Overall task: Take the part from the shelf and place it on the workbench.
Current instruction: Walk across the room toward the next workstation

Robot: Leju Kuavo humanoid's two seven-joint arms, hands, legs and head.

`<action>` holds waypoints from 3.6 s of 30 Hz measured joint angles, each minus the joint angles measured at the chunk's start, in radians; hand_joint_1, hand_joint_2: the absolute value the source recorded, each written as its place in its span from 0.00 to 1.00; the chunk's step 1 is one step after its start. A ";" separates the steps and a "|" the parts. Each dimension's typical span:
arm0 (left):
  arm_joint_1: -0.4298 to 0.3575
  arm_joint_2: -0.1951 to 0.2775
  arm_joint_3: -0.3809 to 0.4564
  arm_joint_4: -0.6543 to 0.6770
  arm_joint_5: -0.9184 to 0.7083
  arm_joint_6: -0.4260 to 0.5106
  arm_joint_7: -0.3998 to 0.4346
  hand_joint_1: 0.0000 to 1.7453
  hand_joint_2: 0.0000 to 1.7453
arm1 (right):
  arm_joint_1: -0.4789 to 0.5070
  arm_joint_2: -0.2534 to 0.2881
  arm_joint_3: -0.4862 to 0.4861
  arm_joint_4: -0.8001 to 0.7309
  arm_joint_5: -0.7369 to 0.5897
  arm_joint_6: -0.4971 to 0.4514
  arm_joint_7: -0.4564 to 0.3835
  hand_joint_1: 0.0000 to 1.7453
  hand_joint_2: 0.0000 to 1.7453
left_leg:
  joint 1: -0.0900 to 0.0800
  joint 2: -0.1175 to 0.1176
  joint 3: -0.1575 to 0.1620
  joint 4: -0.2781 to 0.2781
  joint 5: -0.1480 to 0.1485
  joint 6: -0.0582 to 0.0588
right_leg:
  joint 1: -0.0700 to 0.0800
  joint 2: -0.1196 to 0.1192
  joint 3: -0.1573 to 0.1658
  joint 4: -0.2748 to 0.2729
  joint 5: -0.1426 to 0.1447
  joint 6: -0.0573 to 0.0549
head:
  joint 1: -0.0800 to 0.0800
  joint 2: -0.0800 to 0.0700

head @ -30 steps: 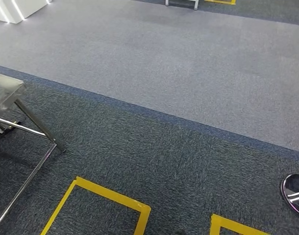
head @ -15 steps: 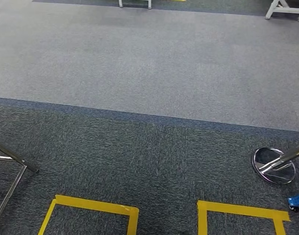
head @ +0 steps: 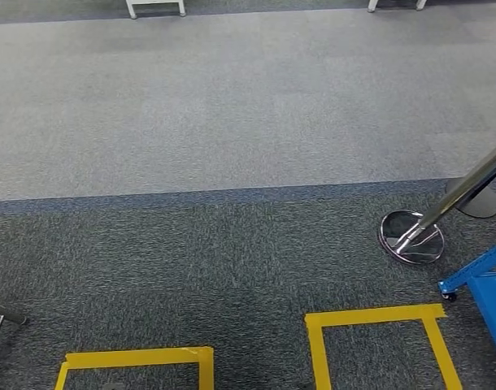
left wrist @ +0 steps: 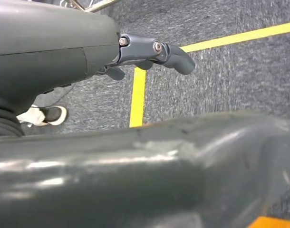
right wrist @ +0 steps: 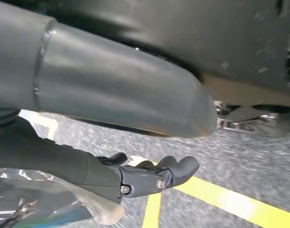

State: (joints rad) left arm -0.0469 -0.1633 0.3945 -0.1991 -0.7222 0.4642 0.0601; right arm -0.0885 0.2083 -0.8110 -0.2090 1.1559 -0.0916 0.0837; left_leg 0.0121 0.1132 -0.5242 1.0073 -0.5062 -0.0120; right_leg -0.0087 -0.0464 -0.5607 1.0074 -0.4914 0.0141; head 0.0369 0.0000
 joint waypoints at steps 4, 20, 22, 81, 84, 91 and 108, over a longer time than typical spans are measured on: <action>0.004 -0.006 0.000 0.000 -0.015 -0.001 0.031 0.00 0.00 | 0.001 0.001 -0.003 0.000 0.016 0.017 0.022 0.00 0.00 | 0.006 -0.090 -0.070 0.187 -0.112 -0.008 | -0.001 0.046 0.004 -0.008 0.008 -0.022 | -0.010 0.000; 0.009 0.001 0.005 0.000 -0.019 0.025 0.027 0.00 0.00 | 0.001 0.004 -0.001 0.000 0.072 0.030 0.075 0.00 0.00 | -0.002 -0.113 -0.005 -0.031 0.034 0.042 | 0.000 0.069 -0.125 0.191 -0.081 0.019 | -0.003 0.000; 0.011 0.001 0.010 0.000 -0.015 0.027 0.029 0.00 0.00 | 0.001 0.004 -0.001 0.000 0.070 0.028 0.074 0.00 0.00 | -0.002 -0.077 -0.005 -0.031 0.031 0.041 | -0.004 0.055 -0.154 0.248 -0.090 0.026 | -0.003 0.000; 0.000 -0.005 0.112 0.000 0.036 -0.101 -0.039 0.00 0.00 | -0.006 0.004 -0.003 -0.002 0.068 0.059 0.127 0.00 0.00 | -0.003 -0.108 -0.008 -0.023 0.023 0.044 | 0.011 0.071 -0.125 0.203 -0.095 0.013 | 0.000 0.000; 0.002 -0.006 0.116 0.000 0.036 -0.098 -0.037 0.00 0.00 | -0.007 0.004 -0.003 -0.004 0.067 0.053 0.127 0.00 0.00 | -0.002 -0.059 -0.006 -0.022 0.019 0.042 | 0.005 0.053 -0.145 0.264 -0.097 0.024 | 0.001 0.000; -0.004 -0.008 0.118 0.000 0.032 -0.088 -0.046 0.00 0.00 | -0.004 0.004 -0.005 -0.005 0.069 0.052 0.135 0.00 0.00 | -0.014 0.012 0.004 -0.008 0.002 0.012 | 0.010 -0.017 0.002 0.004 -0.010 -0.001 | 0.000 0.000; -0.005 -0.003 0.124 0.000 0.006 -0.043 -0.065 0.00 0.00 | -0.009 0.004 -0.004 -0.004 0.097 0.068 0.156 0.00 0.00 | -0.005 -0.119 -0.018 -0.004 0.016 0.032 | 0.014 0.091 -0.013 0.015 -0.009 -0.002 | -0.006 0.000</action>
State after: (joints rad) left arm -0.0524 -0.1660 0.5182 -0.1991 -0.7158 0.4207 -0.0050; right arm -0.0976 0.2124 -0.8152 -0.2134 1.2529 -0.0235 0.2400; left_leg 0.0067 -0.0056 -0.5422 1.0038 -0.4900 0.0196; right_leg 0.0049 0.0451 -0.5734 1.0221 -0.5006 0.0121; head 0.0309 0.0000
